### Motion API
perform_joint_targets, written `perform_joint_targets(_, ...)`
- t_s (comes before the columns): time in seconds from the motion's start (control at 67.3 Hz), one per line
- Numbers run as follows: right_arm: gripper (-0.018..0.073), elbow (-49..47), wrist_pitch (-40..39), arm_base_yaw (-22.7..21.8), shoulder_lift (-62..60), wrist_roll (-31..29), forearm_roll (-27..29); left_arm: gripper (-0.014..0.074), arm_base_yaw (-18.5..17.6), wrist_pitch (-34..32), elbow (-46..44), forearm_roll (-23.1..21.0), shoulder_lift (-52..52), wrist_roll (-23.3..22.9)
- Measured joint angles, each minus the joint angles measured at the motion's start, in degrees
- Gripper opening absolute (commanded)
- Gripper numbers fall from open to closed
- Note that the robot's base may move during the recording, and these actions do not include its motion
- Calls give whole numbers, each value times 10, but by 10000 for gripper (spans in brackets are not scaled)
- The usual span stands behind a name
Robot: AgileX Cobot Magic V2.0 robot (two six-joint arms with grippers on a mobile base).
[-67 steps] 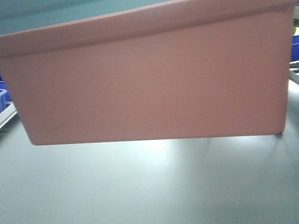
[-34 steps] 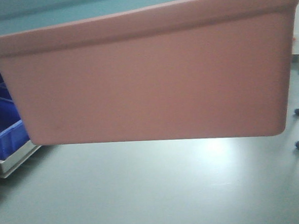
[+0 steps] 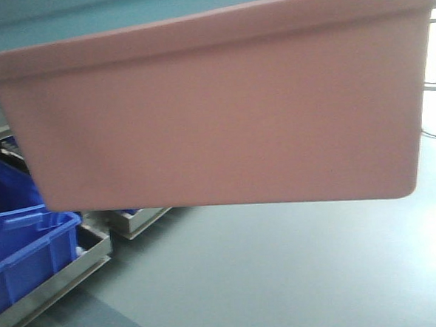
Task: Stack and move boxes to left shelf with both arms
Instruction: 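Hold the stacked bins raised while the base approaches the roller shelf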
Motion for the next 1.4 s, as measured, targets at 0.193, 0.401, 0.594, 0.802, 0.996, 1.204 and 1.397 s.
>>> perform_joint_targets(0.193, 55, 0, 0, 0, 0, 0, 0, -3, 0, 0, 0, 0, 0, 0)
perform_joint_targets(0.401, 55, 0, 0, 0, 0, 0, 0, -3, 0, 0, 0, 0, 0, 0)
perform_joint_targets(0.594, 55, 0, 0, 0, 0, 0, 0, -3, 0, 0, 0, 0, 0, 0)
perform_joint_targets(0.802, 55, 0, 0, 0, 0, 0, 0, -3, 0, 0, 0, 0, 0, 0)
perform_joint_targets(0.996, 55, 0, 0, 0, 0, 0, 0, -3, 0, 0, 0, 0, 0, 0)
perform_joint_targets(1.204, 55, 0, 0, 0, 0, 0, 0, -3, 0, 0, 0, 0, 0, 0)
perform_joint_targets(1.397, 55, 0, 0, 0, 0, 0, 0, -3, 0, 0, 0, 0, 0, 0)
